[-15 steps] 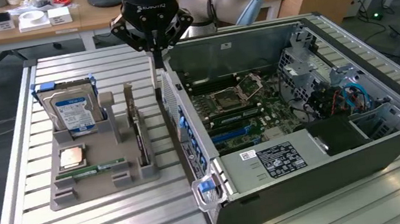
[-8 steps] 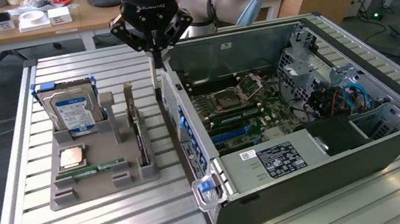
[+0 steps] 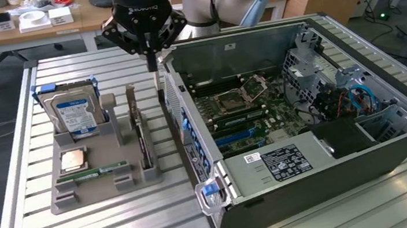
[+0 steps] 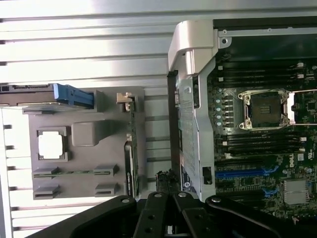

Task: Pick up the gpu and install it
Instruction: 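Reach for the gpu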

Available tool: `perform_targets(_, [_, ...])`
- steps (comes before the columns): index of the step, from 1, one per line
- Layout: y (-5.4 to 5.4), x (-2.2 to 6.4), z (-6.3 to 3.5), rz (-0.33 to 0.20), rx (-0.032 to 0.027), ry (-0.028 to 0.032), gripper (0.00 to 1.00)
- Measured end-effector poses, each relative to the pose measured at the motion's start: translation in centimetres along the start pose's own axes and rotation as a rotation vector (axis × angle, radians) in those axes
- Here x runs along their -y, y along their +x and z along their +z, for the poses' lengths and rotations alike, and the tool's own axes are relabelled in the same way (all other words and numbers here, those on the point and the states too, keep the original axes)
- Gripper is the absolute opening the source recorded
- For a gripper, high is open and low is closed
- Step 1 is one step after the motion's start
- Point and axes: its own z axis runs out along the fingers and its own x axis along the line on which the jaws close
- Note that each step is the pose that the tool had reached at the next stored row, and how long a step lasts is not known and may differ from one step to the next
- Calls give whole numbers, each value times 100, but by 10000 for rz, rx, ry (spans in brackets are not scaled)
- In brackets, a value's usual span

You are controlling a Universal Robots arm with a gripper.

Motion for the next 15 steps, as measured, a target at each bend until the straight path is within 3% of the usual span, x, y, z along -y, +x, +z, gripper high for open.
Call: perform_targets(15, [368,28,5,1,-11,1,11])
